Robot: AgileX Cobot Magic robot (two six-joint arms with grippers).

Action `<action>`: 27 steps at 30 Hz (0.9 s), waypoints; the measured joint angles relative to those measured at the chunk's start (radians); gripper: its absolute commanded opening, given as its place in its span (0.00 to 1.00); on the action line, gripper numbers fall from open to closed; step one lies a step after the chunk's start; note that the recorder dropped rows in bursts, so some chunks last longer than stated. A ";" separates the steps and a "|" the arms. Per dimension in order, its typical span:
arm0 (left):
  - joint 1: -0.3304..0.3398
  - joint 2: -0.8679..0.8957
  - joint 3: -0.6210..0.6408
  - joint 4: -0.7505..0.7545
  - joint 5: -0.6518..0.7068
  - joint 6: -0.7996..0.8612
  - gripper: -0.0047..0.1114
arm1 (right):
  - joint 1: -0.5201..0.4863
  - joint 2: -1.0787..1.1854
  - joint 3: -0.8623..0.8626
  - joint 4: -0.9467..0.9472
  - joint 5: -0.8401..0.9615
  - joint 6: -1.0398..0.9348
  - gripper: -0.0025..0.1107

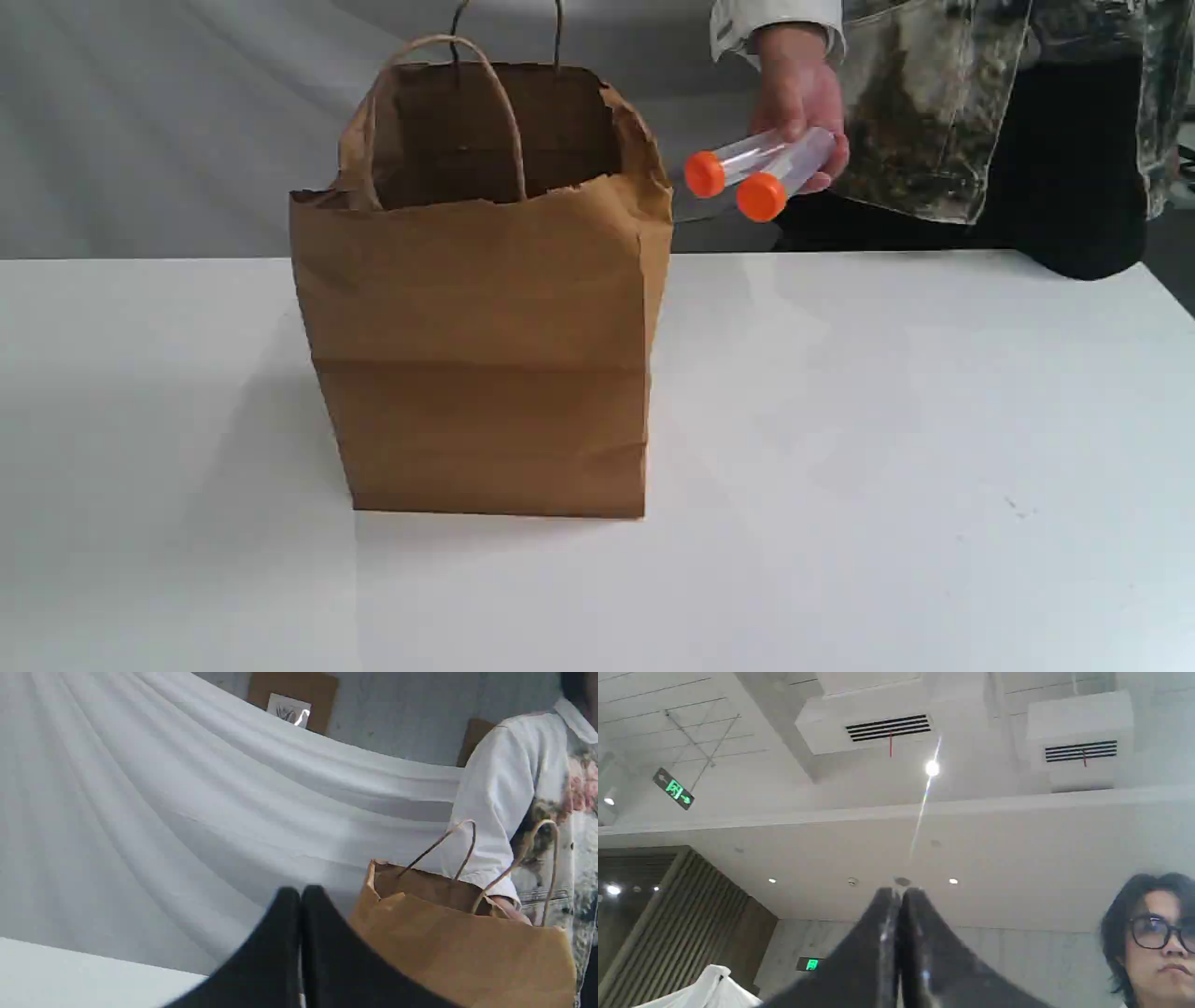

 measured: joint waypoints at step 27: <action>0.000 0.000 0.000 0.002 0.029 -0.011 0.04 | 0.000 0.614 -0.294 0.036 -0.202 -0.053 0.02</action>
